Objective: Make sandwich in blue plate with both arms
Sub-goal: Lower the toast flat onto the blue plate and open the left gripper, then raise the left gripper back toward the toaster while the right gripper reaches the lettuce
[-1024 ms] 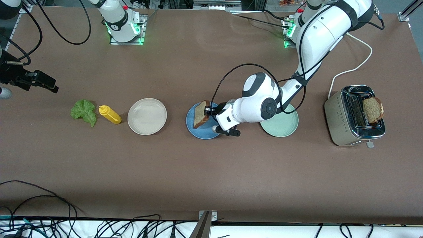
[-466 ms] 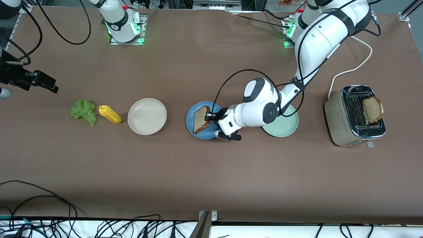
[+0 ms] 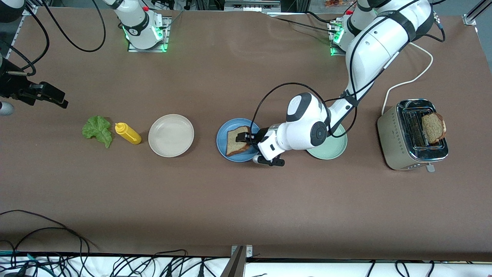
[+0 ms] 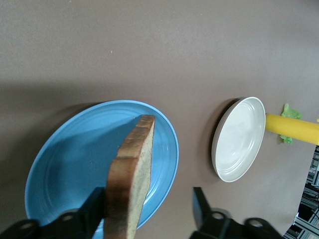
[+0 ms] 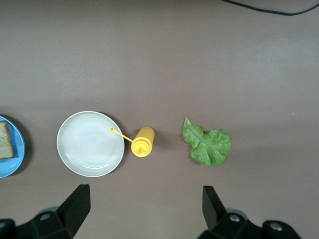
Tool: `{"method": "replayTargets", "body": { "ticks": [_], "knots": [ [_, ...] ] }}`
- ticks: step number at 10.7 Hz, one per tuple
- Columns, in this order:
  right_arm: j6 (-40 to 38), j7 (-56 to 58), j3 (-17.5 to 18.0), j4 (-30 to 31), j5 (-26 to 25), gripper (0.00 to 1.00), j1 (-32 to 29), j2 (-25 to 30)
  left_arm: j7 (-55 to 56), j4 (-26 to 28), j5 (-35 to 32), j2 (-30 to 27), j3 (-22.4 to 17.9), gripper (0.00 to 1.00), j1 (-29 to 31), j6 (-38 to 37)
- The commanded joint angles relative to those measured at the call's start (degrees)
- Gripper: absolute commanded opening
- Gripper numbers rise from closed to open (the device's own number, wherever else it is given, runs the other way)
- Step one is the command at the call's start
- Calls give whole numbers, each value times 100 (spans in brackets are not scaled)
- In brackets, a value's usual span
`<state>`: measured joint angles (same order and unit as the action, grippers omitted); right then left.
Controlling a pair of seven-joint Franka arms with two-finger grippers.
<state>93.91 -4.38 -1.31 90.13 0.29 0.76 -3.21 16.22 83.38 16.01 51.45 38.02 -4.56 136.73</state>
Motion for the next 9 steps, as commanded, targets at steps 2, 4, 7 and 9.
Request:
{"method": "replayTargets", "body": {
  "ticks": [2, 4, 7, 9],
  "knots": [
    [-101, -80, 0, -127, 102, 100, 3, -30, -67, -32, -28, -441, -75, 100, 122, -796],
    [-110, -71, 26, -110, 120, 100, 29, -30, 232, -6, -28, -836, -241, 100, 122, -1340],
    [-373, -98, 105, -127, 137, 100, 135, 5, 293, 73, -37, -1487, -576, 93, 105, -2217],
    [-374, -63, 114, -136, 164, 100, 135, 5, 311, 65, -45, -1943, -891, 100, 96, -2948]
  ]
}}
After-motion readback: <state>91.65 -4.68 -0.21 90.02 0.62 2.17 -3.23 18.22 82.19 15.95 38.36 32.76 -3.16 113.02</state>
